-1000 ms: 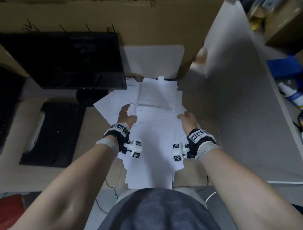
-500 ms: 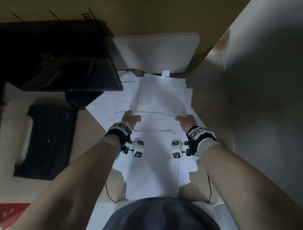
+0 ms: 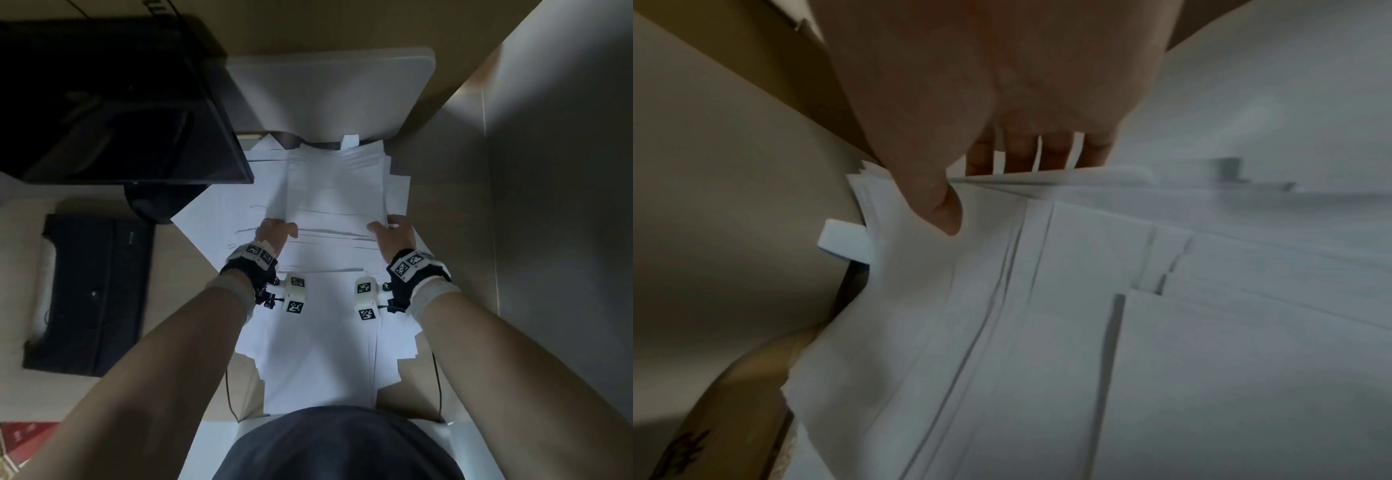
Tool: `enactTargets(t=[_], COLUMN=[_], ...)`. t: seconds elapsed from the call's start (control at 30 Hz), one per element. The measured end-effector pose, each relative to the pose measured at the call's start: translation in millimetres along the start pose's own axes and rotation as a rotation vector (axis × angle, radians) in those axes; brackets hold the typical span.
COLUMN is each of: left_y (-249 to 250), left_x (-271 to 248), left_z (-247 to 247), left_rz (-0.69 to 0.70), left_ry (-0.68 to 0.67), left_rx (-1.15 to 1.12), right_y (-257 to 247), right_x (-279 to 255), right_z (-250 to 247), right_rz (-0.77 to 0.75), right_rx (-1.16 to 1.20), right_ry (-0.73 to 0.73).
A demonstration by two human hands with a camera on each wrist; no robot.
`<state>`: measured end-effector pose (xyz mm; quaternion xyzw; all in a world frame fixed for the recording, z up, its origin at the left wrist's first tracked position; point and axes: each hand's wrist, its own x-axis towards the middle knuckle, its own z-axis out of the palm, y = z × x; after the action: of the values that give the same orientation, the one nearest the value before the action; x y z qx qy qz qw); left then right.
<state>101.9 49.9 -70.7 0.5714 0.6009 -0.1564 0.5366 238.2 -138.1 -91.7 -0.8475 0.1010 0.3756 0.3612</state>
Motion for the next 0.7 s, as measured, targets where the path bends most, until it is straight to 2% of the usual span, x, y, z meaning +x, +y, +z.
enactTargets(t=[0.07,0.17,0.3,0.37,0.43,0.5,0.6,0.7], left_y=[9,6,-1,-5,-11,-22,-43,-73], left_x=[-8,-7,-13,-16,-20,-20,-23,-20], left_z=[-2,-1,4,4,0,-3,-3,-9], left_rz=[0.026,0.070,0.062,0.006,-0.060,-0.059,-0.094,-0.117], left_ry=[0.020,0.049,-0.025,-0.008,0.026,0.012,-0.035,-0.059], left_rx=[-0.068,-0.132,-0.010,0.045,0.015,0.081,0.092,-0.061], right_y=[-7,-8,-1,3,8,12,29,49], right_x=[0,-1,-6,-10,-17,-27,-43,-59], right_z=[-3,-3,-2,-3,-5,-5,-1,3], right_rz=[-0.012,-0.065,-0.133,-0.124,-0.054,0.044,0.026,0.091], right_rx=[-0.028,-0.196,-0.243,-0.298,-0.353,-0.341,-0.435,-0.265], right_ry=[-0.002,0.010,0.011,-0.022,-0.098,-0.146,-0.180,-0.206])
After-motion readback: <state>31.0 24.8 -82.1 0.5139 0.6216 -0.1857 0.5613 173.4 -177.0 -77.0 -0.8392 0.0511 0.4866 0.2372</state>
